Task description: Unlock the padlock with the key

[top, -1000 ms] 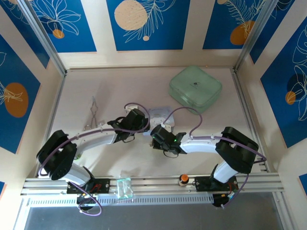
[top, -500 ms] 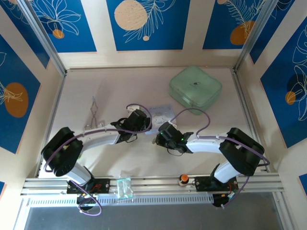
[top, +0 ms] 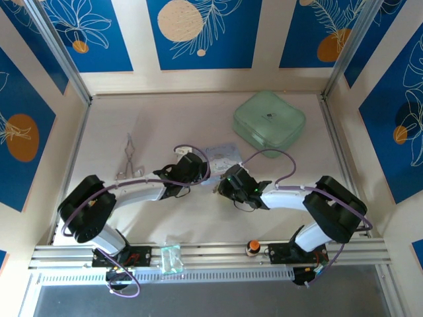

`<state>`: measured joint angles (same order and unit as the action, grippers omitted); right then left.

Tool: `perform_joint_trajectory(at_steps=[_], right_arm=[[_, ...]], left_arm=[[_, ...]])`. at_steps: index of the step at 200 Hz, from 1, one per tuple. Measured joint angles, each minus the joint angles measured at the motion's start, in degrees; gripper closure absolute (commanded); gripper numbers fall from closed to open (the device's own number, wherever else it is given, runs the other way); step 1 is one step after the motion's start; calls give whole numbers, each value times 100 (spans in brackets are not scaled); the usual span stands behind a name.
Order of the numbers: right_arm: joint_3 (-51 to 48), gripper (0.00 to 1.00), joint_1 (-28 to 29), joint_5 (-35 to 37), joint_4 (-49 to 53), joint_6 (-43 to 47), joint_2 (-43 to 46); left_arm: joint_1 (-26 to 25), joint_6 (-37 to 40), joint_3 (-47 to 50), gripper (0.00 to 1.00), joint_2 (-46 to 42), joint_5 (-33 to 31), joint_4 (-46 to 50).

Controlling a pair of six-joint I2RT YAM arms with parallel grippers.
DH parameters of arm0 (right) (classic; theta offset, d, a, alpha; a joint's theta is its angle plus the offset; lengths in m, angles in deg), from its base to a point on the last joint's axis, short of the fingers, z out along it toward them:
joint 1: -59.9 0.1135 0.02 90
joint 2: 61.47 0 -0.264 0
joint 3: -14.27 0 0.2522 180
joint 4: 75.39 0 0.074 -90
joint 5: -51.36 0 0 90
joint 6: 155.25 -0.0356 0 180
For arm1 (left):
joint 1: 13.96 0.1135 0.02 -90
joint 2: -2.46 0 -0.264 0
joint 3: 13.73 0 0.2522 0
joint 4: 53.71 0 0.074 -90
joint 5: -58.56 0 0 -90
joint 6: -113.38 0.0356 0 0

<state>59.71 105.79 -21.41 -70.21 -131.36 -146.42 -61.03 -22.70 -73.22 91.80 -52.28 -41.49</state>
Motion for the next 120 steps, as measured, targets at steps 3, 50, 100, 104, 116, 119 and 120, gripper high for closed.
perform_joint_trajectory(at_steps=[3, 50, 100, 104, 116, 119, 120], right_arm=[[-11, 81, -17, -2, 0, 0, 13], [-157, 81, -256, -70, 114, 31, 345], [-459, 81, -669, -138, 236, 94, 542], [-494, 81, -697, -138, 245, 96, 549], [-588, 81, -785, -177, 219, 96, 562], [-592, 81, -798, -192, 208, 101, 564], [-592, 81, -800, -197, 205, 101, 564]], left_arm=[[-2, -2, 0, 16, 2, -2, -4], [-11, -17, 28, 16, 37, -24, -144], [-22, -17, 37, 16, 52, -24, -212], [-22, -17, 37, 16, 52, -24, -212], [-22, -17, 39, 16, 55, -24, -214], [-22, -17, 39, 16, 55, -24, -214], [-22, -17, 39, 16, 55, -24, -214]])
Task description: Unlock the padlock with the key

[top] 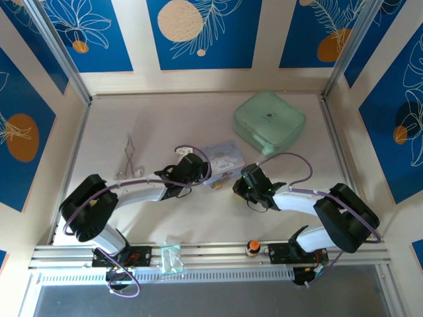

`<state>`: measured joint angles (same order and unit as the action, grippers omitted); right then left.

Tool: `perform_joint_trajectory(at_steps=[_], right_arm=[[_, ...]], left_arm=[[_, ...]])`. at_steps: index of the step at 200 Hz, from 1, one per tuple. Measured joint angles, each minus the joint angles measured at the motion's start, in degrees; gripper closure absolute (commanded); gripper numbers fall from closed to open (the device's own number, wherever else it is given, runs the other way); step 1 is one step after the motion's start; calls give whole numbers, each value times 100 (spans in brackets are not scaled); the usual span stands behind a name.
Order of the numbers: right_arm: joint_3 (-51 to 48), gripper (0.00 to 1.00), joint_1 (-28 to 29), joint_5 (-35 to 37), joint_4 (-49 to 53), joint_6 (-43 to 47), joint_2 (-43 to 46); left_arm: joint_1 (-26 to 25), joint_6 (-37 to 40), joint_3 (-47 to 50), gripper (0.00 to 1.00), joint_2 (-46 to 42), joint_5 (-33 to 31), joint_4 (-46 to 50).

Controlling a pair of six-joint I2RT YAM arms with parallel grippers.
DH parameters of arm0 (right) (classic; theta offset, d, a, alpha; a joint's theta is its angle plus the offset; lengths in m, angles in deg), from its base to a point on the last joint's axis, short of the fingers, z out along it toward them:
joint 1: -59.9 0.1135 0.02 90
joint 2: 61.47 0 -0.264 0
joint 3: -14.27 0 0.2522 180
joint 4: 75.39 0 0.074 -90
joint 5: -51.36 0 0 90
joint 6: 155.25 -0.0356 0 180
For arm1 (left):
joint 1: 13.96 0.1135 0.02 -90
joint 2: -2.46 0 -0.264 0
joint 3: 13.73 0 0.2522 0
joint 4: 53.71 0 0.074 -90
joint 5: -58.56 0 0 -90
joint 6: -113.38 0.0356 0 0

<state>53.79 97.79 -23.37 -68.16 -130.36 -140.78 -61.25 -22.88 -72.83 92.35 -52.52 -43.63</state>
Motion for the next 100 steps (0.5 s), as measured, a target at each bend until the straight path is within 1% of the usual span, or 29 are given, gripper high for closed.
perform_joint_trajectory(at_steps=[18, 30, 42, 57, 63, 75, 100], right_arm=[[2, 80, -28, -50, -11, 59, 2], [4, 76, 20, -31, -2, 142, 7], [17, 63, 131, 70, 46, 225, 46], [114, 46, 407, 278, 223, 509, 103], [197, 43, 549, 378, 337, 595, 101], [398, 40, 820, 584, 577, 778, 42], [752, 38, 1178, 791, 774, 1113, -258]], left_arm=[[0, -17, 0, 16, 9, 2, -7], [0, -24, 0, 16, 9, 2, -7], [0, -26, 9, 16, 9, 2, -20], [0, -39, 22, 16, 9, 2, -39], [0, -39, 20, 16, 9, 2, -42], [0, -39, 20, 16, 9, 2, -42], [0, -39, 20, 16, 9, 2, -42]])
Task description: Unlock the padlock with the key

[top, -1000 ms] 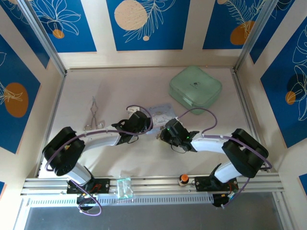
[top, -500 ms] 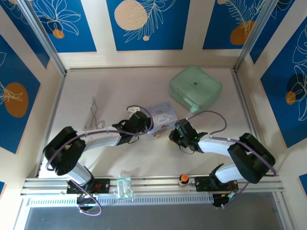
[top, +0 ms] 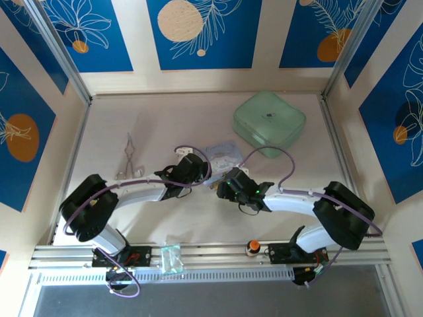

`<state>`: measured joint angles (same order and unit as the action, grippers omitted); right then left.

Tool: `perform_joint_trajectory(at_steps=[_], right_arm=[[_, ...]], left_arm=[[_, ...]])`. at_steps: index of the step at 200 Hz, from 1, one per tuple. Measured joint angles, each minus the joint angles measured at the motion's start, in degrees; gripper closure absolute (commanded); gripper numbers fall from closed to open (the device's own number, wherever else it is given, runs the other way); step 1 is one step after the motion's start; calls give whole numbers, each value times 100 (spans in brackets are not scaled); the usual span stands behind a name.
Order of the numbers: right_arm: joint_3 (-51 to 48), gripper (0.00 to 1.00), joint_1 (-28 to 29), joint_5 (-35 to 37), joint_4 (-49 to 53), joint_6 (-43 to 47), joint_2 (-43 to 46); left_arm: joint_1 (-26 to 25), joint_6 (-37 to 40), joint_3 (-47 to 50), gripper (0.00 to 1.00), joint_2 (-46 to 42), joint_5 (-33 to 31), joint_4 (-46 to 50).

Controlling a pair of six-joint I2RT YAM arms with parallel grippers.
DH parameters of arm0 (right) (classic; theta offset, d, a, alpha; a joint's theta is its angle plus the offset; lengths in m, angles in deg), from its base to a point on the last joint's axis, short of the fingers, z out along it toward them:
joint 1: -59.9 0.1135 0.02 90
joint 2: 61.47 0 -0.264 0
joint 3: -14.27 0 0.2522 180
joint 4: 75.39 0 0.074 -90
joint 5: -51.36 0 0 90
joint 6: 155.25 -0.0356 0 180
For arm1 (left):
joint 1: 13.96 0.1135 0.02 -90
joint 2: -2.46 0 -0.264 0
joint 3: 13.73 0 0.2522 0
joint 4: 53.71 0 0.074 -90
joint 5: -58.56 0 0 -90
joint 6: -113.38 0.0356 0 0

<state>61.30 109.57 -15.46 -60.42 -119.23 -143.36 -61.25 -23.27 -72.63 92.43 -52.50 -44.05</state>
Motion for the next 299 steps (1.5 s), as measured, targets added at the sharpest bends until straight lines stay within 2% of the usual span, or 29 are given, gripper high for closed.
perform_joint_trajectory(at_steps=[40, 81, 122, 145, 184, 210, 255, 299], right_arm=[[654, 39, 330, 452, 516, 313, -651], [1237, 44, 514, 824, 787, 490, -1224], [1685, 61, 636, 1292, 1373, 501, -1620], [1838, 65, 682, 1523, 1556, 463, -1762], [1637, 74, 608, 1473, 1263, 448, -1624], [1510, 74, 422, 1261, 1132, 442, -1506], [1014, 75, -85, 468, 487, 264, -1123], [531, 75, -573, 262, 48, 254, -761]], left_arm=[[0, 0, 0, 16, 0, 0, 2], [0, 0, 0, 16, 0, 2, 0], [0, -2, 0, 16, 0, 4, 2], [0, -2, 0, 16, 0, 17, 2], [0, 0, 0, 16, 26, 22, -33], [0, 0, 0, 16, 35, 15, -50], [0, 0, 0, 16, 83, -4, -127], [0, 0, 0, 16, 98, -9, -155]])
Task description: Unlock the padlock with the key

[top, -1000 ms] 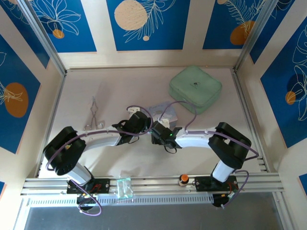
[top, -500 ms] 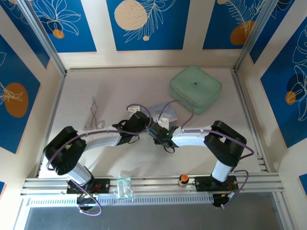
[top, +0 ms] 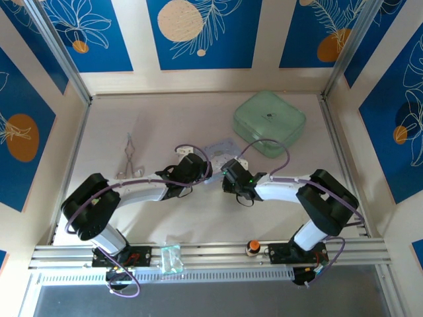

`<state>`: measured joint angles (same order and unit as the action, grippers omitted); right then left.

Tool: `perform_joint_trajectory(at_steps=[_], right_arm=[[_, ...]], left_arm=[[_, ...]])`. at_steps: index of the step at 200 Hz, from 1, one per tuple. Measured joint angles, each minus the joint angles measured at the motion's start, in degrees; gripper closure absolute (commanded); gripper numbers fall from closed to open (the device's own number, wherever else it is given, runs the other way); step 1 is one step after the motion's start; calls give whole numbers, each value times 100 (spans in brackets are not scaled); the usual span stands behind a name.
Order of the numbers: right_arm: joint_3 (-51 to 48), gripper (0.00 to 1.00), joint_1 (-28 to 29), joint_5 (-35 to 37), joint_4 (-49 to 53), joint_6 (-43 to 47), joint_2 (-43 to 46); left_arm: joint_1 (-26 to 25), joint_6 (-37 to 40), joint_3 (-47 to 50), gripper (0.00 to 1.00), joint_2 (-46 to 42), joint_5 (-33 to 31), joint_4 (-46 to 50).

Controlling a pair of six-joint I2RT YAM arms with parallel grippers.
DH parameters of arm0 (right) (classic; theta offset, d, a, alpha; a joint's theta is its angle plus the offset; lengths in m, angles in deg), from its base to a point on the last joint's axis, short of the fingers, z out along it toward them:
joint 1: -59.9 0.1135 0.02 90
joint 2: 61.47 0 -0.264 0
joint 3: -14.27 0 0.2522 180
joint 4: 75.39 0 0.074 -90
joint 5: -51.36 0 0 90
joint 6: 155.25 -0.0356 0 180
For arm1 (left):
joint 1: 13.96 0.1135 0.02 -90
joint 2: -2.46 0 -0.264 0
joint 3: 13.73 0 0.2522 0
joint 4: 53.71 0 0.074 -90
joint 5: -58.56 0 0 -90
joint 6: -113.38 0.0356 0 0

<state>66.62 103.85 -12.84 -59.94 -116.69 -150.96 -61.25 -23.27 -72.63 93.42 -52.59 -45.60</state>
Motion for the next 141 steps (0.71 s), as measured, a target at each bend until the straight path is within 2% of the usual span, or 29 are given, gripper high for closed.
perform_joint_trajectory(at_steps=[43, 77, 87, 117, 141], right_arm=[[-457, 76, -452, -278, -428, 98, 389], [-378, 74, -503, -446, -122, 271, 619], [-332, 71, -514, -442, 149, 249, 719], [-313, 46, -743, -531, 800, 151, 1073], [-243, 44, -931, -575, 953, 83, 1058]], left_arm=[[0, 0, 0, 16, 28, 2, -46], [0, 7, -22, 15, 28, -4, -24], [0, 22, -55, 14, 31, -17, 35], [9, 98, -214, 11, 37, -44, 317], [70, 236, -463, 9, 131, -28, 603]])
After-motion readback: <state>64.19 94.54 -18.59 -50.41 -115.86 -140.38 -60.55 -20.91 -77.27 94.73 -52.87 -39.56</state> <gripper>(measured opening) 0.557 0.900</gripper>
